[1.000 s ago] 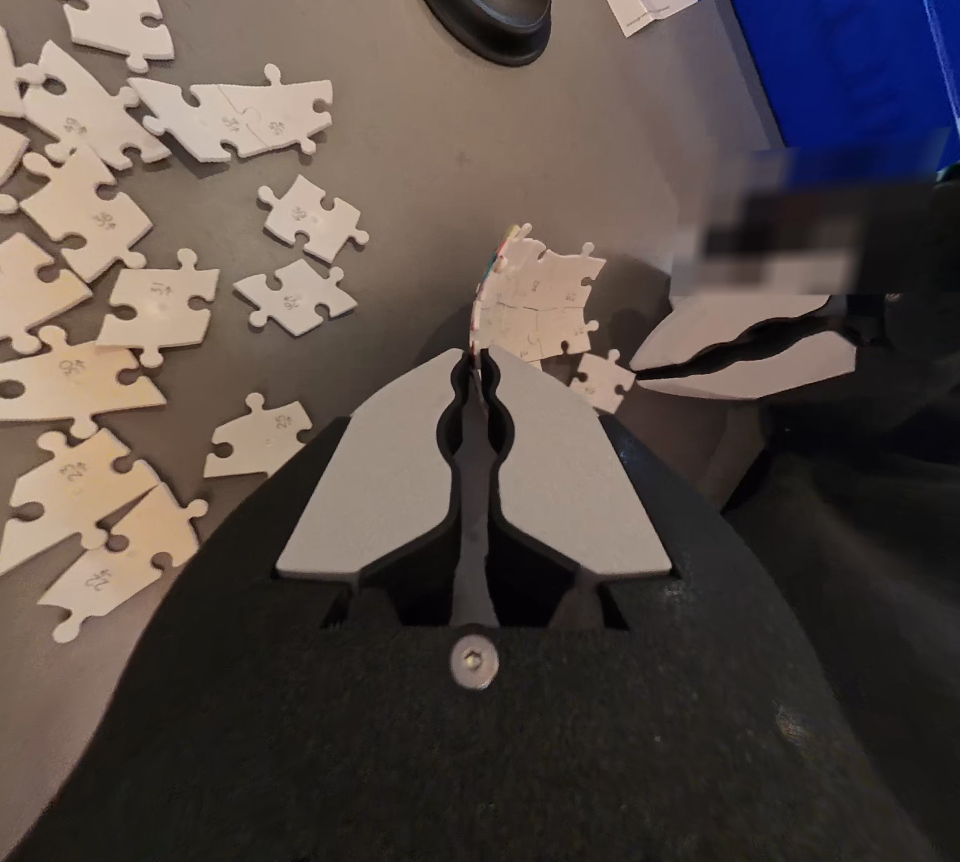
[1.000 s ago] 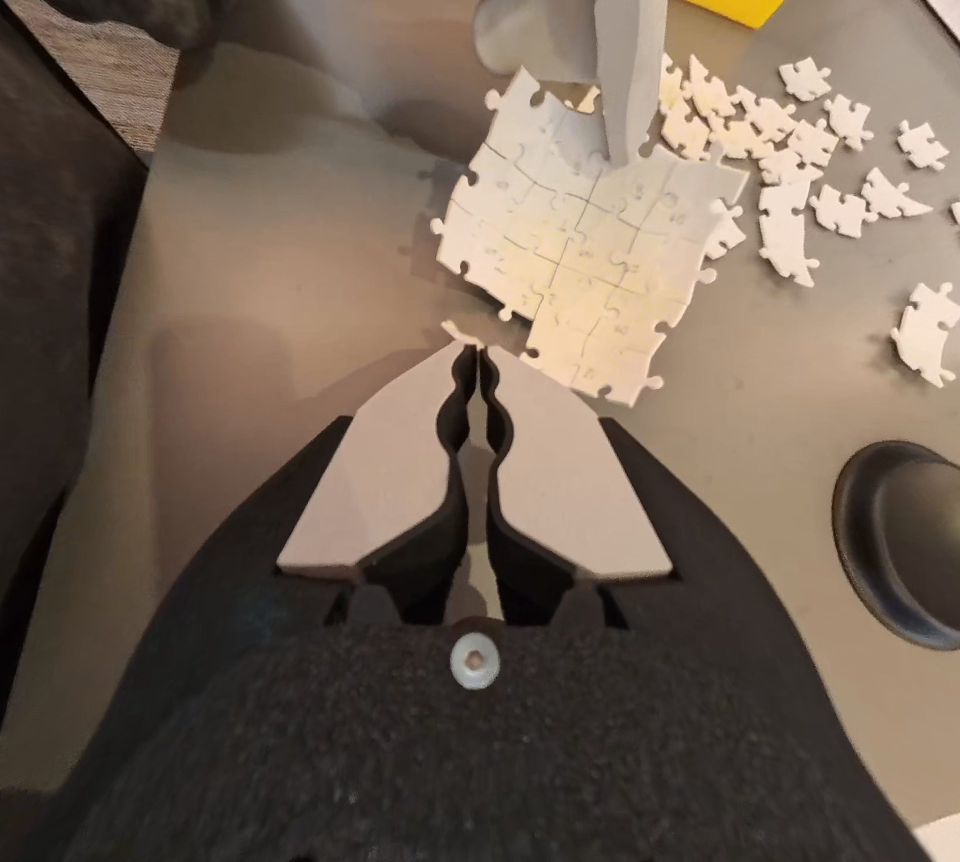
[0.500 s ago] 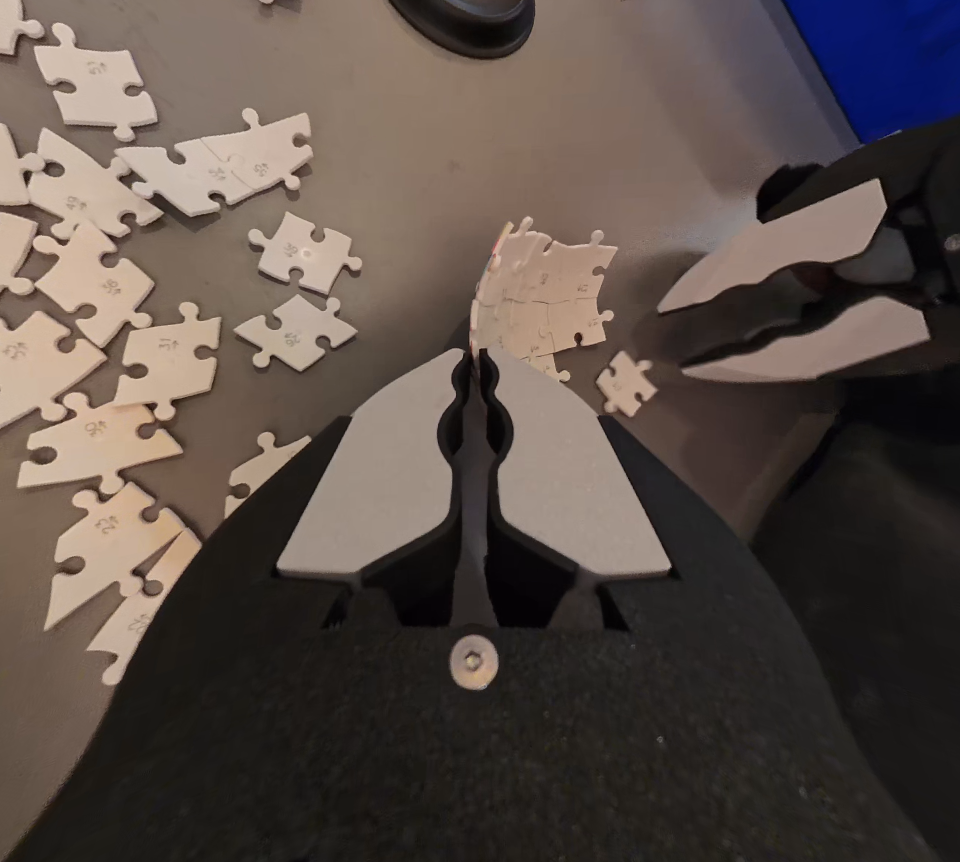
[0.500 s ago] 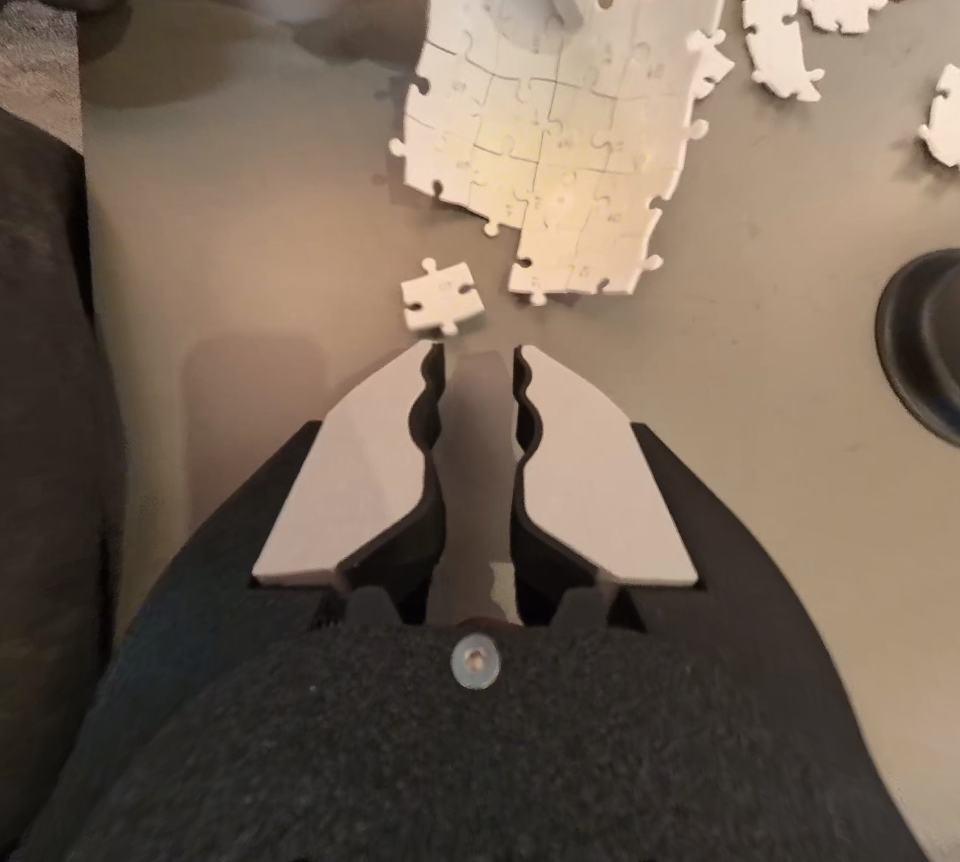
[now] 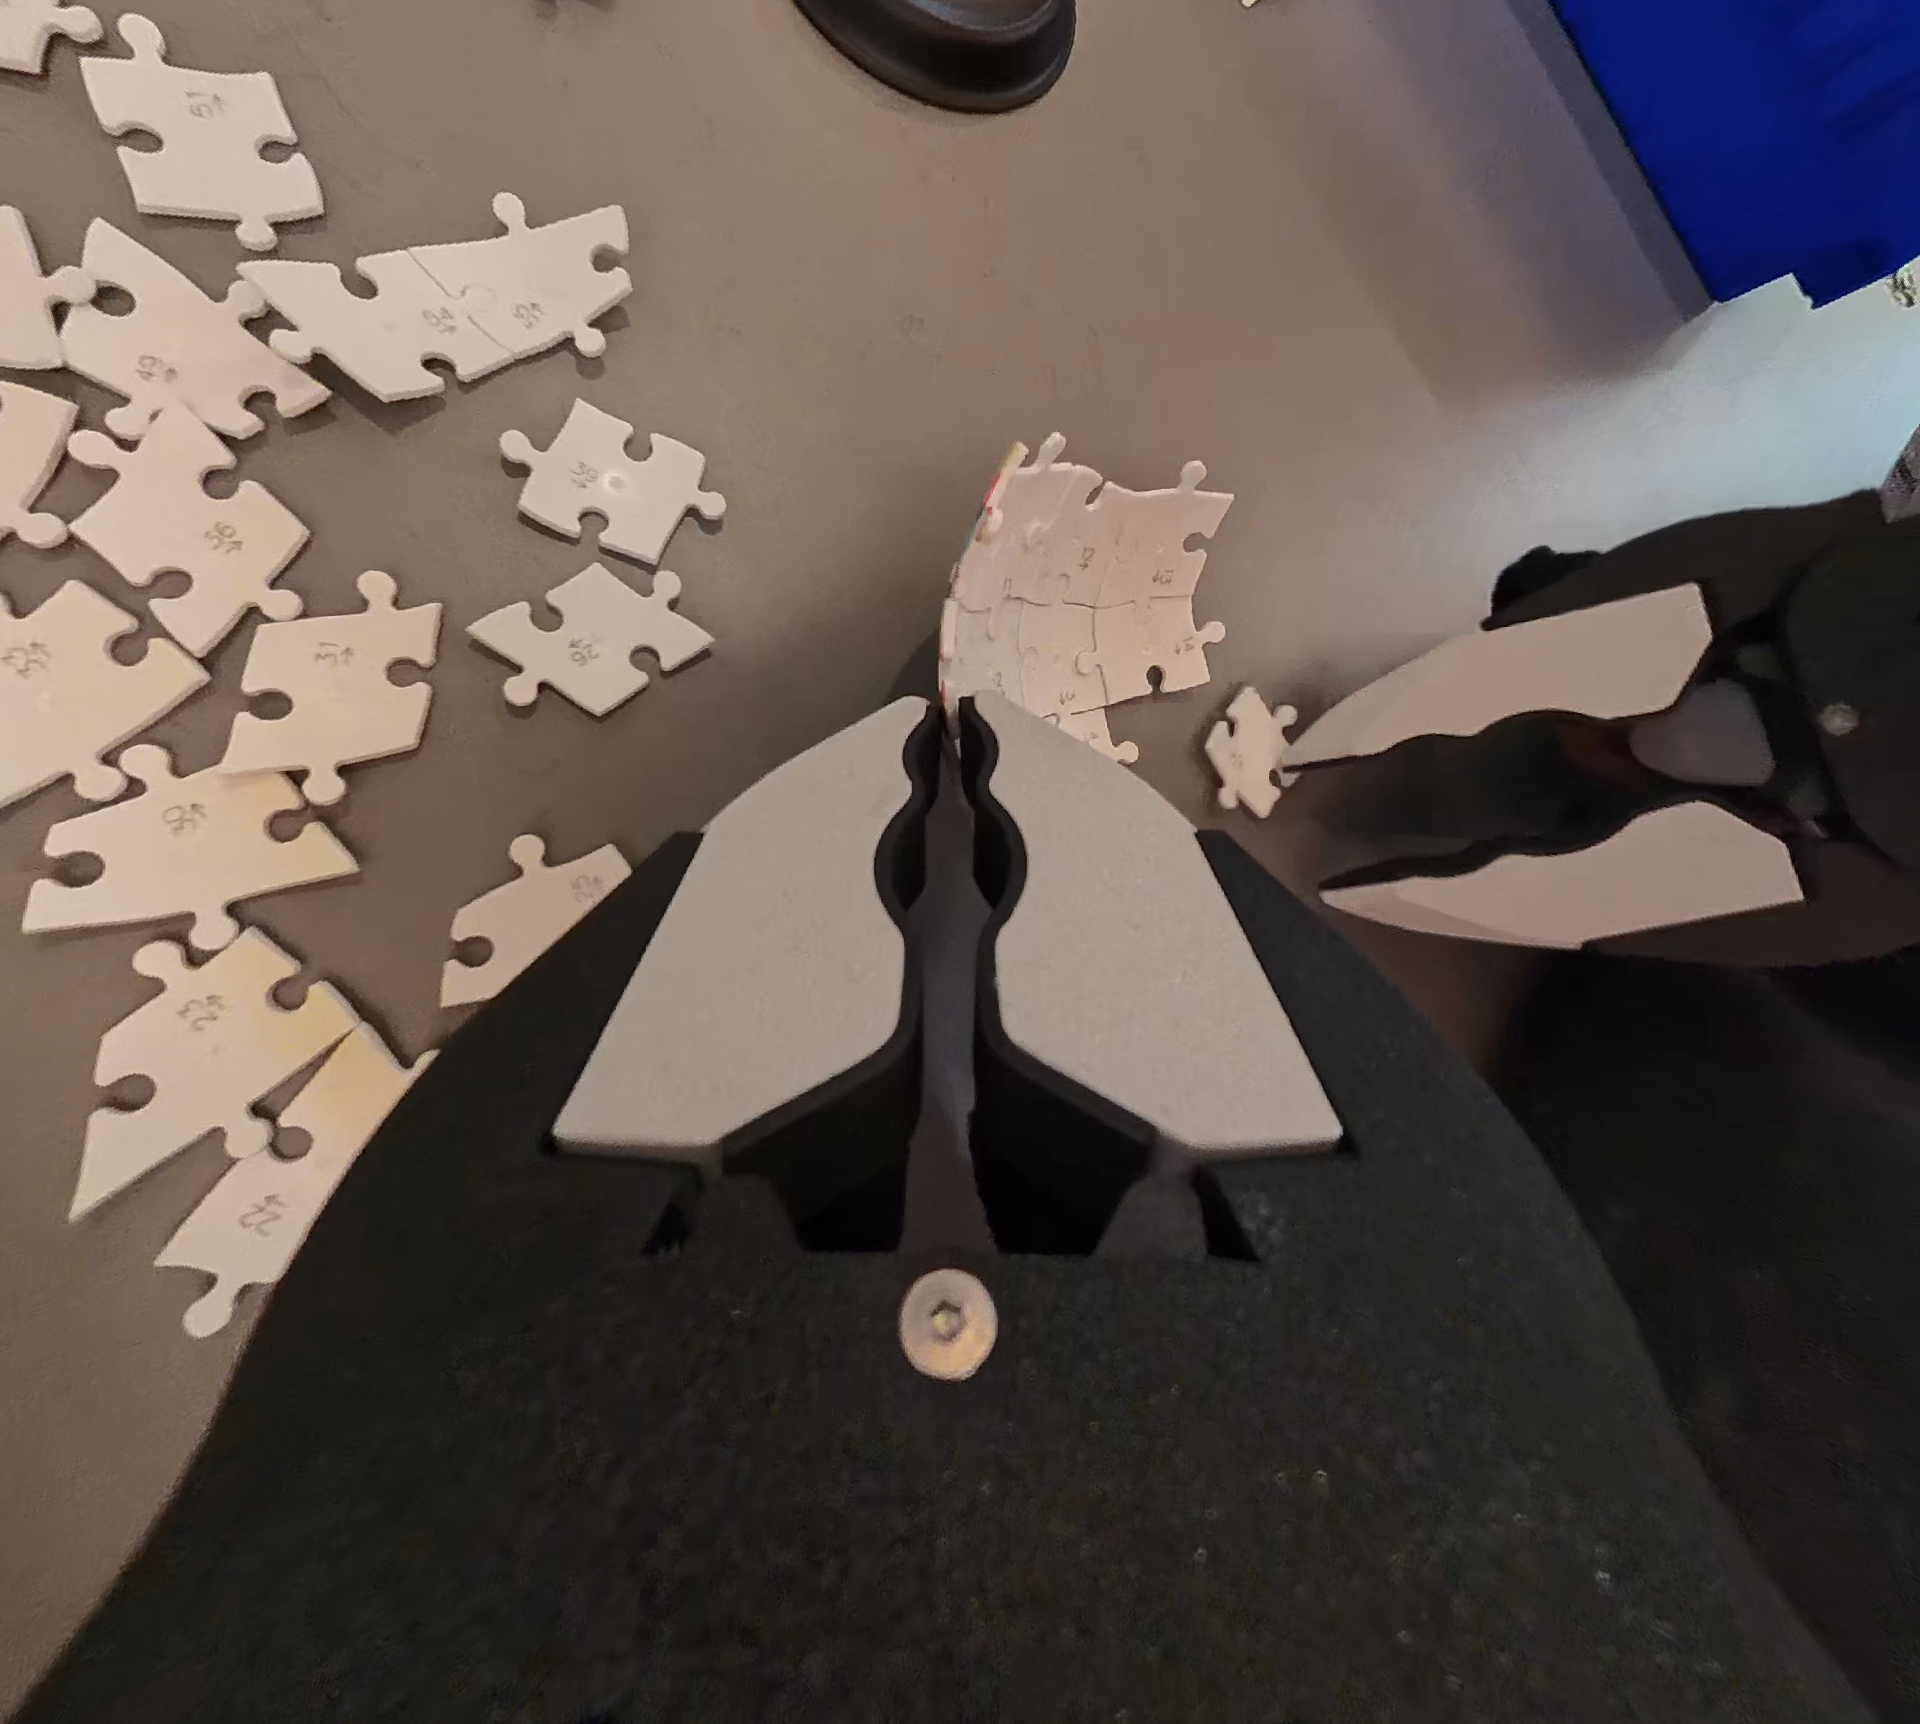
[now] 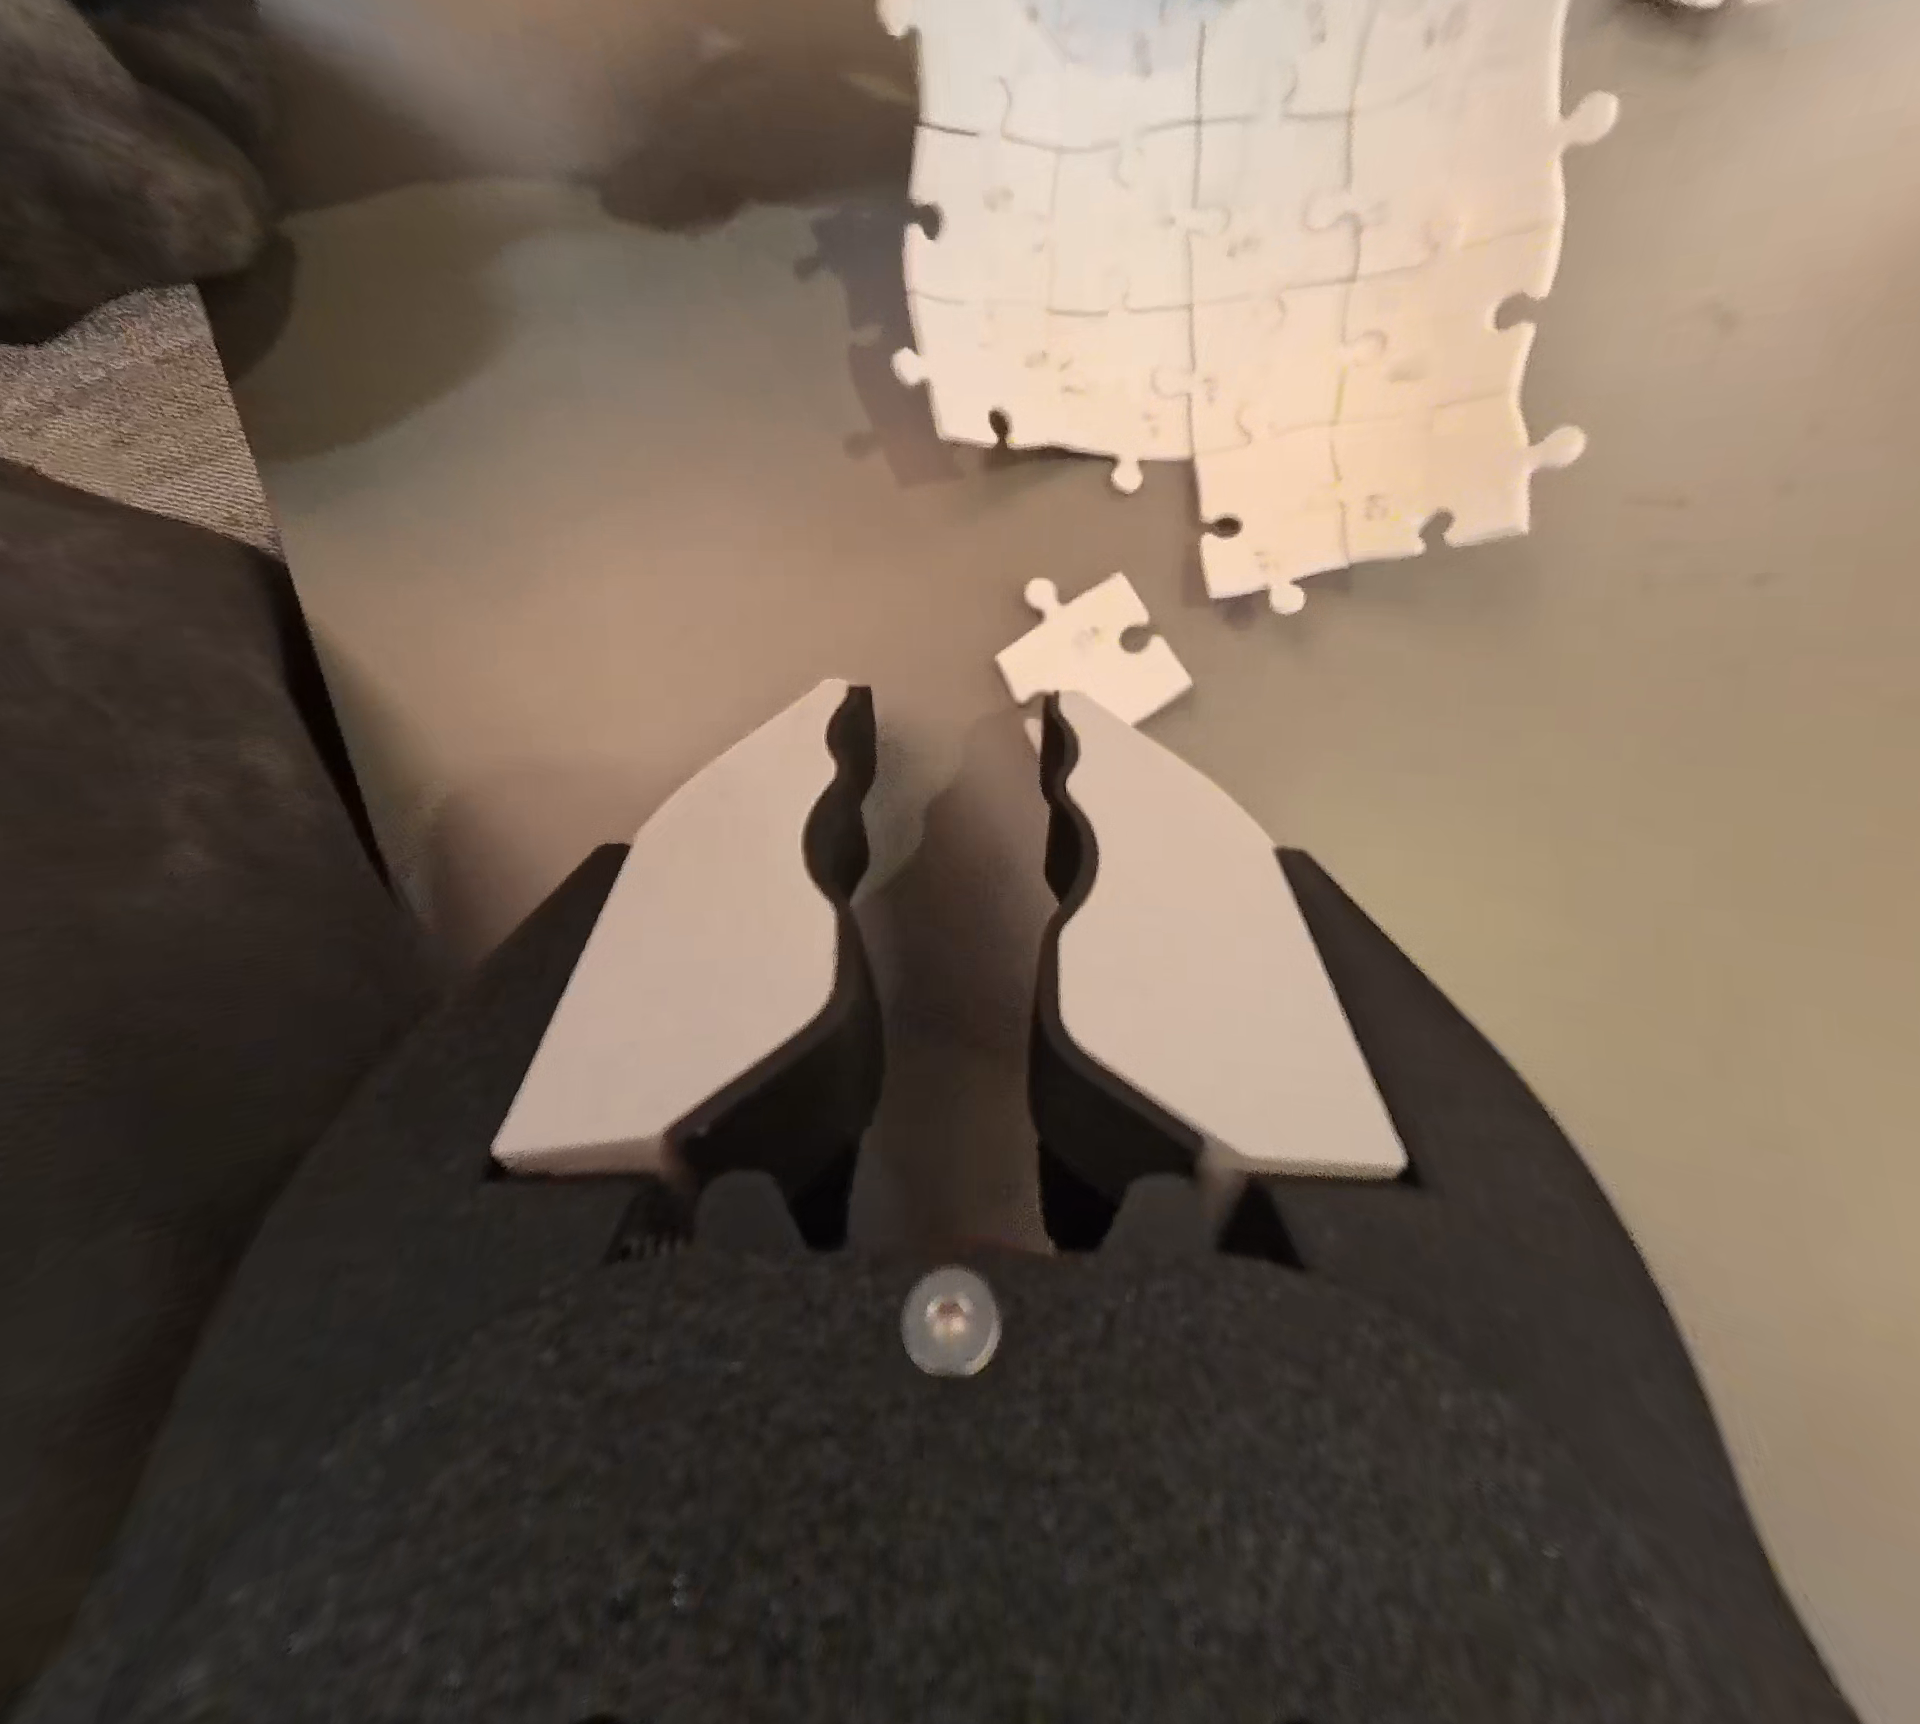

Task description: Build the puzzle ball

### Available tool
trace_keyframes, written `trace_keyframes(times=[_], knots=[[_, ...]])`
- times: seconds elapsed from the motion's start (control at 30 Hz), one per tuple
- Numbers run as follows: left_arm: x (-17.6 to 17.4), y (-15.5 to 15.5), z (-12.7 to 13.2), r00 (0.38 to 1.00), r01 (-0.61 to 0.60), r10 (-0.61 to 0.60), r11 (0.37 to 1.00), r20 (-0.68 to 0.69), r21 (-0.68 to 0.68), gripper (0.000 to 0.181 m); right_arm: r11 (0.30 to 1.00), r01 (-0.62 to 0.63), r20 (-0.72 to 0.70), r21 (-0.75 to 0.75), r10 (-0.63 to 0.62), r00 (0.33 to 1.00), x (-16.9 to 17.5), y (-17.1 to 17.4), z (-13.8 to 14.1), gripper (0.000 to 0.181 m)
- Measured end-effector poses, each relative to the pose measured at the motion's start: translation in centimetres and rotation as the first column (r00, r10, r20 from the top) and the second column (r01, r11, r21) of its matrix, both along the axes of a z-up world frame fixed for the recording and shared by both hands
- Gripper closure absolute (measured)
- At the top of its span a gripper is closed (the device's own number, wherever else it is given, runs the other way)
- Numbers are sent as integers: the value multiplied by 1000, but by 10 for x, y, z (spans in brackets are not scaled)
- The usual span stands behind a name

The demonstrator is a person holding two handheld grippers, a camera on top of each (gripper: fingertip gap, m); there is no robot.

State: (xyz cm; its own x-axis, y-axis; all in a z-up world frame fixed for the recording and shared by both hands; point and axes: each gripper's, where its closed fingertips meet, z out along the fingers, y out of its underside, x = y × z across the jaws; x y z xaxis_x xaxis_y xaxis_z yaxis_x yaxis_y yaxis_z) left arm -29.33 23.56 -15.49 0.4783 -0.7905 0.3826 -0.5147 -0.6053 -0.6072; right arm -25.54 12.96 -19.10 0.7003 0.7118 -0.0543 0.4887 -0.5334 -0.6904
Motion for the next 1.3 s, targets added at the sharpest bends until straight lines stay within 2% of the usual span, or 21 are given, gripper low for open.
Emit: trace_keyframes(times=[0.27, 0.4, 0.6, 0.73, 0.93, 1.07, 1.3], knots=[[-1, 0, 0, 1000, -4, 4, 1000, 0, 0, 179, 999, 5, 8, 42, -6, 1000, 10, 5, 7, 152], [0, 0, -1, 1000, -2, 2, 1000, -5, 3, 179, 1000, -2, 13, 4, 2, 1000, 9, 5, -2, 153], [-1, 0, -1, 1000, -6, 6, 1000, -9, 5, 179, 1000, -19, 20, 14, 19, 1000, 7, 3, -1, 154], [-2, 1, -1, 1000, -8, 8, 1000, -9, 6, 179, 998, -23, -11, 64, 23, 1000, 9, 10, 15, 153], [-1, 0, -1, 1000, -2, 2, 1000, -12, 6, 179, 980, -166, 74, 109, 159, 985, 21, 19, 7, 148], [-1, -1, -1, 1000, -2, 3, 1000, -14, 9, 179, 927, -355, 32, 125, 353, 935, 16, 10, 11, 151], [-1, 0, -1, 1000, -4, 4, 1000, -17, 11, 179, 887, -445, 82, 120, 438, 895, 25, 19, 4, 151]])
